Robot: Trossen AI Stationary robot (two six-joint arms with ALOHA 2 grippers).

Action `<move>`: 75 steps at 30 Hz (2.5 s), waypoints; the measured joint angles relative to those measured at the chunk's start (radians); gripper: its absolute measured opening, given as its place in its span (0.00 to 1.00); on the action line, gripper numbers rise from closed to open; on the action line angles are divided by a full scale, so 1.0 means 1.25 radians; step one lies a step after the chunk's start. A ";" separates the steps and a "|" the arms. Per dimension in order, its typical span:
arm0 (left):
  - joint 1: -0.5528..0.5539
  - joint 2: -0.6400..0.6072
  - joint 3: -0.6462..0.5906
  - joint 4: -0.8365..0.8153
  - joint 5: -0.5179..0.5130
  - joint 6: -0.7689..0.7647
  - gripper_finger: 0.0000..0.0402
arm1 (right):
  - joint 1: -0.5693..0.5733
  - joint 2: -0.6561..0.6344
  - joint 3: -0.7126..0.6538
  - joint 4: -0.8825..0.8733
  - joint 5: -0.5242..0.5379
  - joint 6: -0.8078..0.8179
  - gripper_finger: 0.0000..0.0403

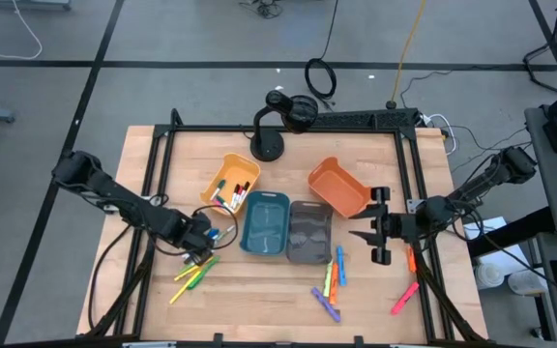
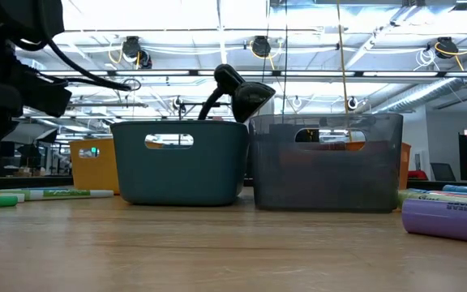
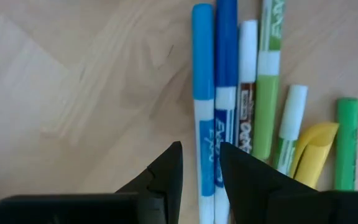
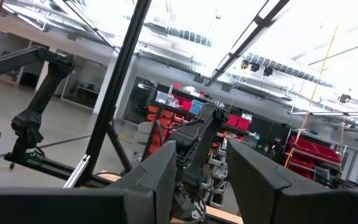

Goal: Pick & Place Markers
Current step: Put the light blue marker into the black bin

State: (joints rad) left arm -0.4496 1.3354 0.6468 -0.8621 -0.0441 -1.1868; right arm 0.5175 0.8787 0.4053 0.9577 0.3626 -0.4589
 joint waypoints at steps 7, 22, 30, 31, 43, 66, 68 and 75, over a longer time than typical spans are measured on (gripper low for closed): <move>0.000 0.000 0.000 0.000 -0.011 -0.003 0.28 | 0.001 0.000 0.000 -0.014 0.000 0.041 0.32; 0.000 0.000 0.000 0.000 -0.031 -0.042 0.28 | 0.001 0.002 0.000 -0.028 0.000 0.064 0.32; 0.000 0.027 0.000 -0.001 -0.036 -0.060 0.28 | 0.001 0.002 0.000 -0.028 0.001 0.064 0.32; 0.000 0.038 0.000 -0.001 -0.033 -0.057 0.28 | 0.001 0.002 0.000 -0.028 0.001 0.064 0.32; 0.001 0.103 0.004 0.004 -0.021 -0.058 0.26 | 0.001 0.002 0.000 -0.028 0.001 0.058 0.32; -0.037 -0.007 0.244 -0.145 -0.273 0.052 0.07 | 0.000 0.003 0.001 -0.050 0.006 0.061 0.32; -0.054 -0.015 0.291 -0.118 -0.365 0.108 0.07 | -0.006 0.009 0.001 -0.052 0.027 0.060 0.32; -0.070 -0.022 0.359 0.344 -0.527 0.703 0.07 | -0.066 0.087 0.001 0.004 0.065 0.064 0.32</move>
State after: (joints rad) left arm -0.5374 1.3083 1.0958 -0.4325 -0.7023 -0.3078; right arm 0.4350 0.9869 0.4065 0.9623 0.4442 -0.3794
